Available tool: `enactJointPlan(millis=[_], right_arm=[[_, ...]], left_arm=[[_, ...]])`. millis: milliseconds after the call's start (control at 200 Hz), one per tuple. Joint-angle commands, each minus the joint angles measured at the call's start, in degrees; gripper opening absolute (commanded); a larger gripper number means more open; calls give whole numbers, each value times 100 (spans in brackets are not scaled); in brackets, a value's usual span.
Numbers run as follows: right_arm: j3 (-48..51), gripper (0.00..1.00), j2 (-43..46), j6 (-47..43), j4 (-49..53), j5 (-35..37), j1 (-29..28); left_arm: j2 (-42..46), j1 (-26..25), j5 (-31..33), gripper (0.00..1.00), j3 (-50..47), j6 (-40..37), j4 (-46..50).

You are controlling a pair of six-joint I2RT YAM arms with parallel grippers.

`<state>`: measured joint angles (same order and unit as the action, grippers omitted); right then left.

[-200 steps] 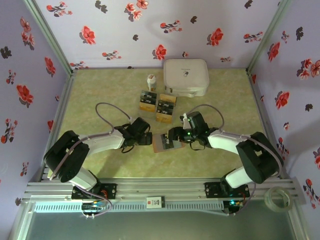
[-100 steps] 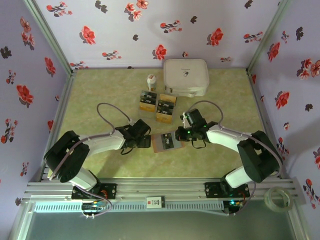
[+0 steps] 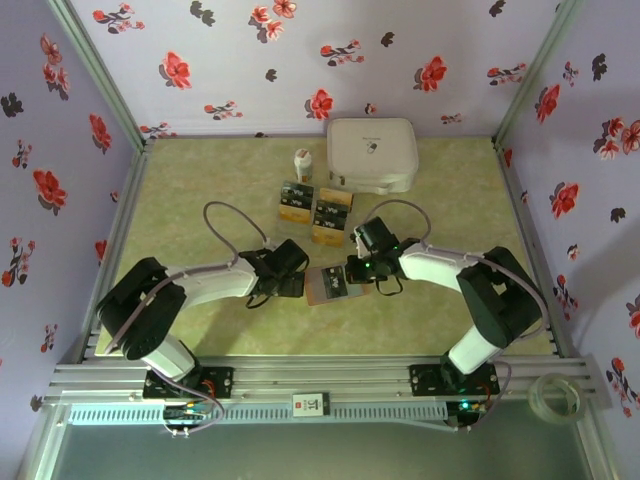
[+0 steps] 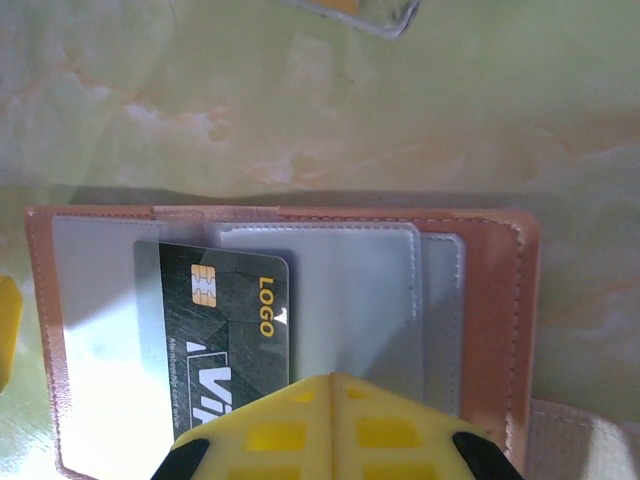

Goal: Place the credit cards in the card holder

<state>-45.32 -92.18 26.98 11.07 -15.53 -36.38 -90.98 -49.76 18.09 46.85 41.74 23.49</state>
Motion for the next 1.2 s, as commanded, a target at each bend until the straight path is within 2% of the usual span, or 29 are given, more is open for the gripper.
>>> enactJointPlan(millis=[0,910,1195], right_arm=[[-166,5,-94,-88,123,133,-120],[-412,5,-430,160,7,165,-682],[-588,20,-109,-157,609,560,-687]], left_arm=[[-128,-47,187,100,172,-78,192],[-333,-45,-13,100,105,-68,-157],[-192,14,-22,100,106,-87,-127]])
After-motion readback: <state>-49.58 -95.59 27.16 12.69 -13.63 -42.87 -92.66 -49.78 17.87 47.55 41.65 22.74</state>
